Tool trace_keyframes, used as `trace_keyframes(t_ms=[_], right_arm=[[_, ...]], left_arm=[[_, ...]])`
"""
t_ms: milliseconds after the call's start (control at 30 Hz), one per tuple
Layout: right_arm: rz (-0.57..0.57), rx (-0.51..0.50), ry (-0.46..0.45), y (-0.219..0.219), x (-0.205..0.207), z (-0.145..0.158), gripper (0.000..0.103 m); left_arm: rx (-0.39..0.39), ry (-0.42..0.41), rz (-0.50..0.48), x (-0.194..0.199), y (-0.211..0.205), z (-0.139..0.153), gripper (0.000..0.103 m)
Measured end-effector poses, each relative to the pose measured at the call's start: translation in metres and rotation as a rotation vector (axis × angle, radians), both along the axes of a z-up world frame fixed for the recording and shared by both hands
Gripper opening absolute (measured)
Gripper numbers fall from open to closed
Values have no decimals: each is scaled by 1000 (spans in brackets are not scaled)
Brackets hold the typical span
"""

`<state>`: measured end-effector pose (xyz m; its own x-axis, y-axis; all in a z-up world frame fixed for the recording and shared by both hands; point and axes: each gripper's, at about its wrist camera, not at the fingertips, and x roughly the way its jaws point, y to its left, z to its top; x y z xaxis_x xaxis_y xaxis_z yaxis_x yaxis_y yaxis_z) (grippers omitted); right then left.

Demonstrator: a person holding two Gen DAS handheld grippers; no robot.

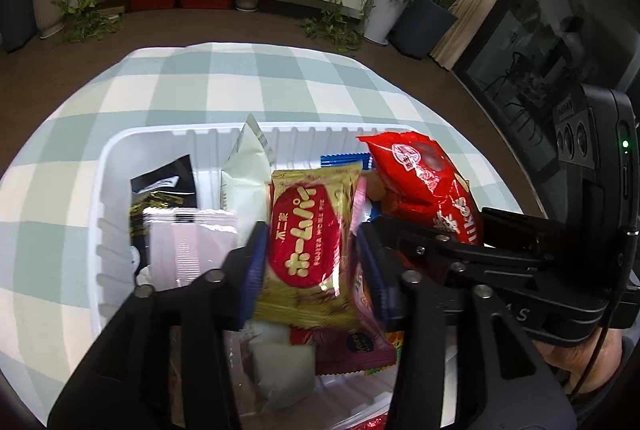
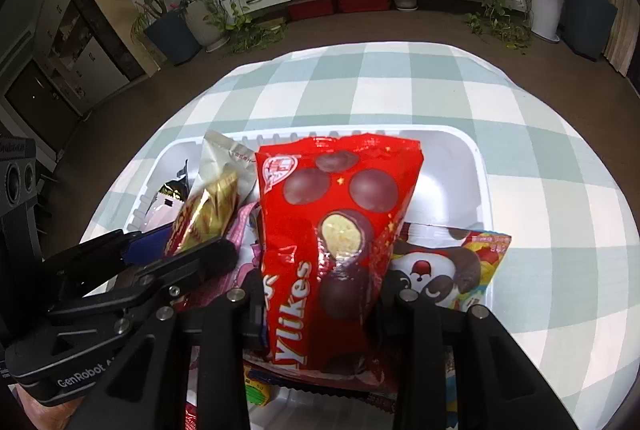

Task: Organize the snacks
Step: 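Carry the wafer packet and red bag over the white tray with both tools, then open both tools to release the wafer packet and red bag into the tray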

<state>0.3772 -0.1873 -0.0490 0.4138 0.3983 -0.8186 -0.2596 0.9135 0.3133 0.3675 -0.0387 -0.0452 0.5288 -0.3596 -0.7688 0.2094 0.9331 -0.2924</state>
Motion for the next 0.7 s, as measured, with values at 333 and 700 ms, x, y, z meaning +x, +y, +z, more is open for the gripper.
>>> trace_keyframes(t_ms=[333, 700], right_arm=[[1, -20, -37, 0, -7, 12, 46], [-19, -13, -103, -8, -23, 37, 71]], left_arm=[[1, -22, 18, -9, 7, 9, 59], [6, -91, 6, -40, 6, 36, 74]])
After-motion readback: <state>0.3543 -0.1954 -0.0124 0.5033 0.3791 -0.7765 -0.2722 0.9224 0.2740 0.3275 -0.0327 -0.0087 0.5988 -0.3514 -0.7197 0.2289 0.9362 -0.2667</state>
